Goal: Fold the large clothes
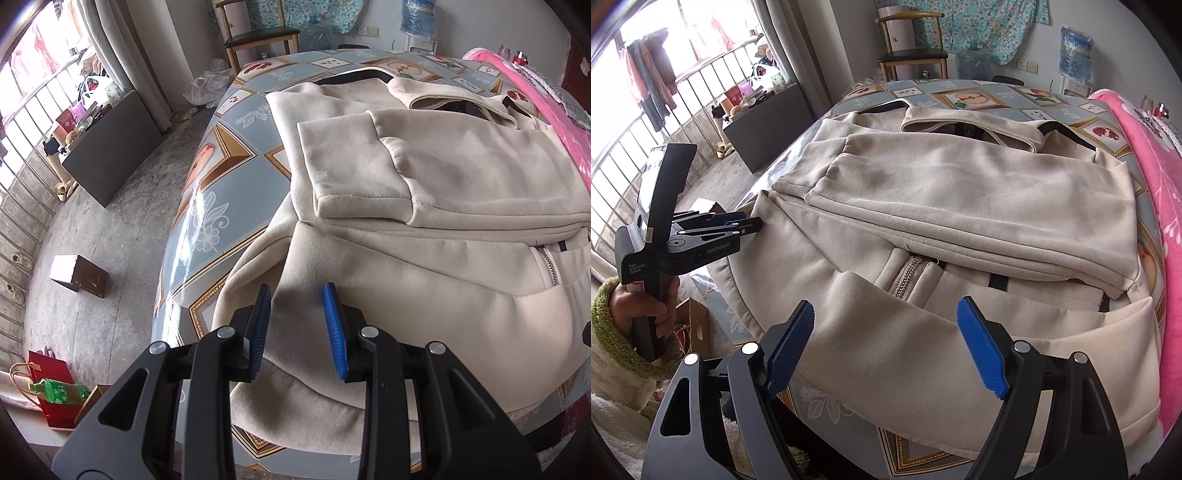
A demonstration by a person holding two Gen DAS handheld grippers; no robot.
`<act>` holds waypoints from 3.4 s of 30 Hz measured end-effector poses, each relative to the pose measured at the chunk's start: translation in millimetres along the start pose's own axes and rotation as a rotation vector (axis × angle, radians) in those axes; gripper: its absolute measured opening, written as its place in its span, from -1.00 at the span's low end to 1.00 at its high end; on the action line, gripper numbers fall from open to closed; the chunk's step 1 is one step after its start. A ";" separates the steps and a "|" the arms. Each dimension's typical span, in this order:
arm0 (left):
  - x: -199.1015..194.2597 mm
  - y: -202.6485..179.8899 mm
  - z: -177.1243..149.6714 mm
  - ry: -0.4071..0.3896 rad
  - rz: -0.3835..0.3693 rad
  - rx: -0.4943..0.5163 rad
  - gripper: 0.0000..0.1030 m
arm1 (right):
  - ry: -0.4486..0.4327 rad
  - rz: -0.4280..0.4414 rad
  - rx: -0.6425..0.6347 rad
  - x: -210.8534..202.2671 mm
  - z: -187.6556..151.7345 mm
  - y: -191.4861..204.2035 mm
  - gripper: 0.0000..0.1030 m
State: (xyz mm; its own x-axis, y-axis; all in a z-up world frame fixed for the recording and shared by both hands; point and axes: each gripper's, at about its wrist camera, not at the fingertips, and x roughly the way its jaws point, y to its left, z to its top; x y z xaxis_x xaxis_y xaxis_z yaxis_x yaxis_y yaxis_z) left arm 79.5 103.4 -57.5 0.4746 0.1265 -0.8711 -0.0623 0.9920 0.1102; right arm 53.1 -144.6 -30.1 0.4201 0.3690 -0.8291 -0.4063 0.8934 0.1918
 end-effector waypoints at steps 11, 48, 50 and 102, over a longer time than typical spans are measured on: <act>-1.0 -1.3 -3.1 -0.027 -0.004 0.022 -0.52 | 0.004 0.019 -0.045 3.1 6.0 18.4 0.51; -28.7 22.2 -17.5 -0.179 -0.063 0.084 -1.00 | 0.096 -0.219 -0.096 42.8 0.2 53.5 -0.43; -28.8 21.9 -18.2 -0.181 -0.070 0.091 -1.00 | 0.088 -0.224 -0.094 40.9 -0.1 54.4 -0.61; -58.8 37.5 -7.6 -0.270 -0.156 0.009 -0.88 | -0.148 -0.220 -0.149 -11.6 40.0 54.8 -0.89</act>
State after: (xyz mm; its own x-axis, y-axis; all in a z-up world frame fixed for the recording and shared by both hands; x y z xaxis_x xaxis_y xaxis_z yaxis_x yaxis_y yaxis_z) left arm 42.6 133.2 -5.7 0.6941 -0.0327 -0.7191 0.0369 0.9993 -0.0098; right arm 58.4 -89.6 11.1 0.6206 0.2141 -0.7543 -0.4026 0.9125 -0.0722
